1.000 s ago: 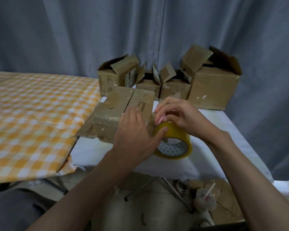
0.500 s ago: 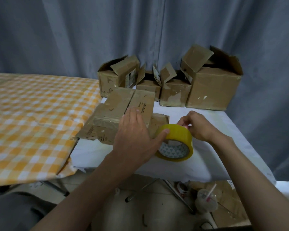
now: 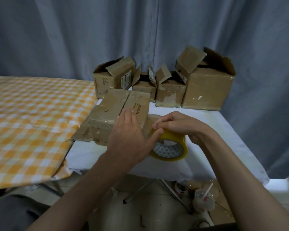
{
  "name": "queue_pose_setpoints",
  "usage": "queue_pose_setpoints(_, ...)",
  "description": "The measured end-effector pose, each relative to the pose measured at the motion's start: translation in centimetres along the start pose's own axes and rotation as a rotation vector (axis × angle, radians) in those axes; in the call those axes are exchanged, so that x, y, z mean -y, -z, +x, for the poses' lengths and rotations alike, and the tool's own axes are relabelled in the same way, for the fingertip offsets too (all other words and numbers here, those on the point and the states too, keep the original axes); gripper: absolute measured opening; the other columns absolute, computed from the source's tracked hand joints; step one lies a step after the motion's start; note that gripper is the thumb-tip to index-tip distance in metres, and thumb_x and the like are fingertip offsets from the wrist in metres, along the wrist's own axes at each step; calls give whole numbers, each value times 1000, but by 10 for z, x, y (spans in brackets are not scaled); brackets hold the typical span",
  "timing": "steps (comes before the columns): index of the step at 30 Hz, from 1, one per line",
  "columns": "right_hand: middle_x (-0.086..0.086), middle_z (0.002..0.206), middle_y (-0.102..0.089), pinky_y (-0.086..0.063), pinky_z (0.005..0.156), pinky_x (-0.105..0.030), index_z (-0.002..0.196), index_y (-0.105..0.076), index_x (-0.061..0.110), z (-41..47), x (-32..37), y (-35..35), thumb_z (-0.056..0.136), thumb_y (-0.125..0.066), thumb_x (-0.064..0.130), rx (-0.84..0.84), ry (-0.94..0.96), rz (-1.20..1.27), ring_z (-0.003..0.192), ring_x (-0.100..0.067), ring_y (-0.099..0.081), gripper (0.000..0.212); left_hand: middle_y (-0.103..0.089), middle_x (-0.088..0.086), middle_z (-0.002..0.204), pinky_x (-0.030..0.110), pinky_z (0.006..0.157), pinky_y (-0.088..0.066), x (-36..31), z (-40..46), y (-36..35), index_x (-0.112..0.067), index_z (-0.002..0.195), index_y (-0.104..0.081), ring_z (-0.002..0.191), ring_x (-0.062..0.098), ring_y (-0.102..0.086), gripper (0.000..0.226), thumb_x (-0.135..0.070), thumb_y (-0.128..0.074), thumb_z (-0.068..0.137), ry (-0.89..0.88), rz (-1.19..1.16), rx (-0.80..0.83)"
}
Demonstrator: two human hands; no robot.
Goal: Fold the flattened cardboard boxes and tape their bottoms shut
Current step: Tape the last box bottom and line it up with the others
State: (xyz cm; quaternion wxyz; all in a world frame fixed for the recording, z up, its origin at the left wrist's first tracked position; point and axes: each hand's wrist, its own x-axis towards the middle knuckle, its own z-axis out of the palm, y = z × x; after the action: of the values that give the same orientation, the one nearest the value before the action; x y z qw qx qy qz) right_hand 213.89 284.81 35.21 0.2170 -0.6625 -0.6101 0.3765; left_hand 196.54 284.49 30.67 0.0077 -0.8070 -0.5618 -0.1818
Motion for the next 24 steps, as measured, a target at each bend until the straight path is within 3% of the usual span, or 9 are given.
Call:
queue_pose_setpoints(3,7,105,-70,-48,77,-24,89,-78,27,0,1,-1,93,-63,21,-8,34,19,103,-12,-60,16,-27,16,159,38,120,-22,1,1,1,0,153,-24,147,26,-24,108,-80,-5,82,-4,24,-9)
queue_pose_setpoints(9,1,102,-70,-49,78,-25,85,-75,26,-1,1,-4,90,-70,26,-35,21,77,100,-16,-62,7,-52,10,132,37,99,-38,0,6,1,-7,128,-49,121,24,-47,79,-57,-4,88,10,-9,-79)
queue_pose_setpoints(15,-3,101,-68,-52,81,-30,83,-72,25,-1,1,-3,92,-67,23,-39,26,52,98,-21,-62,11,-50,7,123,34,92,-35,0,7,1,-10,119,-49,114,22,-45,48,-49,-27,101,22,13,-83)
queue_pose_setpoints(20,-4,98,-66,-50,72,-25,92,-70,19,-6,-8,6,97,-58,17,-113,-4,8,90,-17,-60,14,-47,5,121,34,92,-35,0,7,1,-11,121,-46,112,22,-44,44,-48,-32,101,7,70,-89)
queue_pose_setpoints(24,-2,90,-65,-48,71,-24,88,-69,18,-16,-22,13,97,-56,11,-189,0,126,85,-16,-59,17,-49,8,122,35,93,-38,-1,5,-1,-9,124,-46,113,24,-47,47,-48,-37,99,8,143,-109)
